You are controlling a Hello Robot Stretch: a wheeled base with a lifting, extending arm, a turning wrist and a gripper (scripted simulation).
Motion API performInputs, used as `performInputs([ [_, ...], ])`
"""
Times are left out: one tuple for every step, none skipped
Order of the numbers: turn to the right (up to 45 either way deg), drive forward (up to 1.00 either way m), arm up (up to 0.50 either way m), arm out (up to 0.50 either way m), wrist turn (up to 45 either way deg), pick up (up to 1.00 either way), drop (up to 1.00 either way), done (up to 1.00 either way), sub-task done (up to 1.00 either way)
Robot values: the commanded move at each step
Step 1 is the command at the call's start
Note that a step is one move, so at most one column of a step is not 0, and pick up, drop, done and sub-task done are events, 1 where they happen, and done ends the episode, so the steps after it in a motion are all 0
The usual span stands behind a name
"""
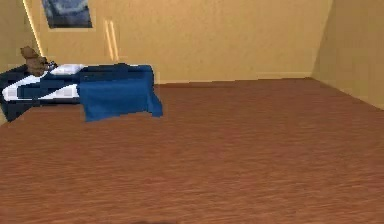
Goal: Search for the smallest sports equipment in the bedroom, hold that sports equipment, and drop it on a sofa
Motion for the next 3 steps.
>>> performInputs([
  [-45.0,0.0,0.0,0.0,0.0,0.0,0.0,0.0,0.0],
  [-45.0,0.0,0.0,0.0,0.0,0.0,0.0,0.0,0.0],
  [-45.0,0.0,0.0,0.0,0.0,0.0,0.0,0.0,0.0],
])
